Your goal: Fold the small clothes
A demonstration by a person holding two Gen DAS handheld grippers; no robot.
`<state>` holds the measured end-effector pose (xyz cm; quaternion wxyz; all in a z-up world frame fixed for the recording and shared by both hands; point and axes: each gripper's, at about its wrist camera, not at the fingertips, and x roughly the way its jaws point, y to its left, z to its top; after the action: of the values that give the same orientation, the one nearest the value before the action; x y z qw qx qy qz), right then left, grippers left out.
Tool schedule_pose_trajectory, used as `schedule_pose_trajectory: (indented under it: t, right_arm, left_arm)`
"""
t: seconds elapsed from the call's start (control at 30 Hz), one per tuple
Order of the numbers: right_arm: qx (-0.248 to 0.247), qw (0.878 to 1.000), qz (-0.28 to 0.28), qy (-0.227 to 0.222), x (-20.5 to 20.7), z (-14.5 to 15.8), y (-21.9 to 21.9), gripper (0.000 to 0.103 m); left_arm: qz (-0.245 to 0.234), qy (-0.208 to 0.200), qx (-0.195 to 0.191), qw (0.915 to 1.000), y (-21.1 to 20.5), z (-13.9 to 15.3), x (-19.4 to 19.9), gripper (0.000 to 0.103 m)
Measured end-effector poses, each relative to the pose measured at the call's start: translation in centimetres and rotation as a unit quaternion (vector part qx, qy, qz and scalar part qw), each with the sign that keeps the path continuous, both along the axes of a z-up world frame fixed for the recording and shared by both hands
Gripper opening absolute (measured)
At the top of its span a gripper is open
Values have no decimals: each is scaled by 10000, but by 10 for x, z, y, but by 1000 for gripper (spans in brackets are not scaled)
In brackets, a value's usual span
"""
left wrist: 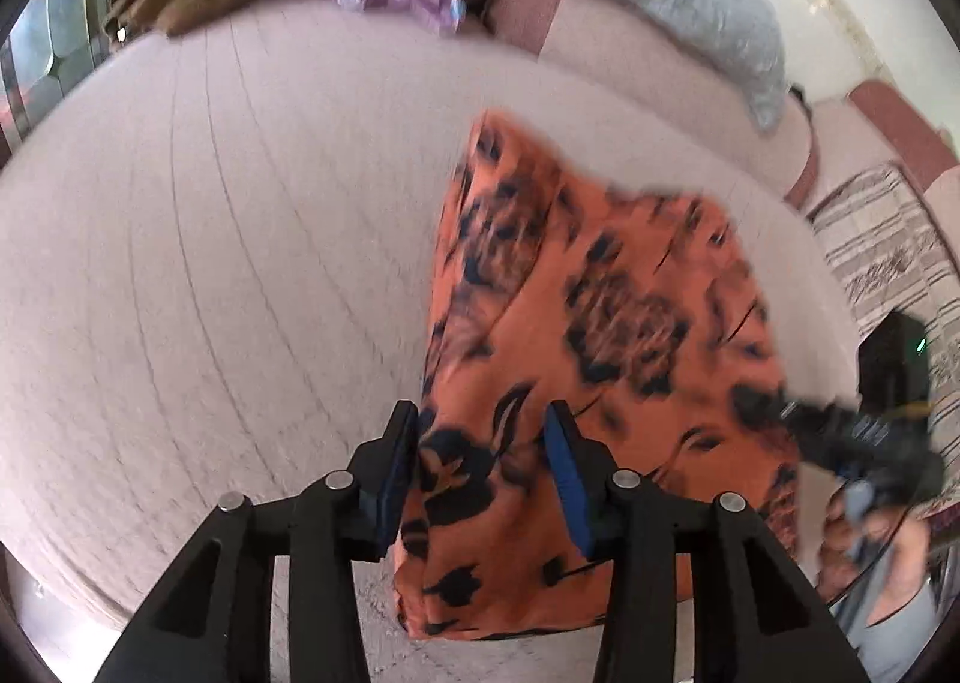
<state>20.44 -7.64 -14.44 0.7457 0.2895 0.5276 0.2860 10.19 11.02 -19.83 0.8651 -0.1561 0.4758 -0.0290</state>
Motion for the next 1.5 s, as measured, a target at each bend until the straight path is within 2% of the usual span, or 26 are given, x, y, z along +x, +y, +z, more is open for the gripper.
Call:
schedule_pose_trajectory:
  t: [0.03, 0.07, 0.1, 0.13, 0.17, 0.2, 0.27, 0.3, 0.37, 0.5, 0.57, 0.6, 0.73, 0.87, 0.9, 0.97, 1.03, 1.1, 1.13, 1.17, 1.2, 1.27, 1.3, 1.33, 1.4, 1.5]
  right_arm:
    - [-122, 9999, 42, -96, -1, 4, 3, 42]
    - [-264, 9993, 92, -235, -4, 11, 5, 40]
    - [-423, 9982, 127, -403, -8, 20, 7, 40]
    - [-523, 9973, 142, -491, -10, 25, 8, 40]
    - [-559, 9971, 129, -508, -11, 24, 8, 42]
    - [-518, 9976, 100, -454, -10, 21, 6, 49]
    - [-335, 9992, -55, -216, -7, 12, 3, 58]
    - [-172, 9996, -152, -154, -7, 10, -2, 59]
    - [-63, 9995, -229, -203, -8, 12, -8, 62]
    - [-169, 9993, -243, -229, 2, 19, -8, 63]
    - [-203, 9995, -192, -152, 8, 16, -2, 61]
    - [-286, 9995, -68, -85, 10, 12, 5, 55]
    - [-810, 9960, 86, -354, 8, 22, 21, 43]
    - [-1276, 9898, 203, -608, 3, 34, 31, 41]
    - [-1291, 9896, 180, -607, 3, 34, 31, 42]
    - [-1130, 9926, 14, -452, 3, 28, 25, 54]
    - [-893, 9954, -93, -340, 1, 25, 17, 68]
    - [-592, 9974, -163, -368, -6, 27, 6, 69]
    - [-546, 9976, -185, -376, -8, 27, 4, 69]
    - [-500, 9979, -197, -363, -8, 25, 3, 69]
    - [-470, 9982, -170, -327, -7, 23, 5, 69]
    - [-474, 9986, 101, -223, -4, 12, 18, 61]
    - [-698, 9968, 163, -342, -6, 13, 24, 57]
    - [-847, 9950, 217, -477, -7, 17, 29, 51]
    - [-951, 9936, 287, -538, -7, 24, 33, 47]
    - [-1019, 9927, 347, -536, -6, 23, 34, 47]
  left_arm:
    - [-21, -134, -28, 9999, 0, 7, 2, 60]
    - [-41, -241, -31, 9997, -1, 10, 4, 72]
    - [-51, -218, 26, 9997, -3, 6, 11, 74]
    - [-79, -18, 152, 9999, -6, -4, 18, 74]
    - [-158, 369, 331, 9986, -11, -20, 27, 71]
    - [-207, 633, 331, 9972, -13, -35, 32, 70]
    - [-126, 468, 351, 9982, -14, -33, 30, 67]
    - [-148, 436, 392, 9982, -17, -32, 29, 64]
    - [-153, 401, 485, 9979, -21, -33, 30, 64]
    - [-165, 385, 522, 9978, -20, -34, 36, 64]
    - [-173, 366, 529, 9978, -21, -35, 34, 64]
    - [-184, 352, 541, 9977, -27, -34, 31, 64]
    - [-210, 323, 521, 9979, -23, -30, 24, 64]
    - [-221, 319, 501, 9980, -19, -28, 20, 64]
    - [-224, 322, 496, 9980, -18, -27, 19, 63]
    - [-197, 236, 463, 9985, -15, -16, 15, 63]
    - [-96, -70, 309, 9995, -9, 2, 6, 64]
    - [-75, -340, 144, 9993, -3, 10, 1, 70]
    - [-97, -243, 212, 9994, -5, 4, 5, 70]
    - [-147, -15, 272, 9995, -7, -7, 10, 69]
    - [-279, 411, 194, 9986, -11, -28, 17, 68]
    - [-240, 224, 6, 9995, -9, -37, 15, 61]
    - [-299, 234, -52, 9993, -9, -35, 15, 51]
    - [-291, 254, -108, 9992, -9, -33, 15, 49]
    - [-343, 261, 22, 9991, -13, -30, 16, 47]
    - [-325, 279, 86, 9990, -19, -26, 17, 46]
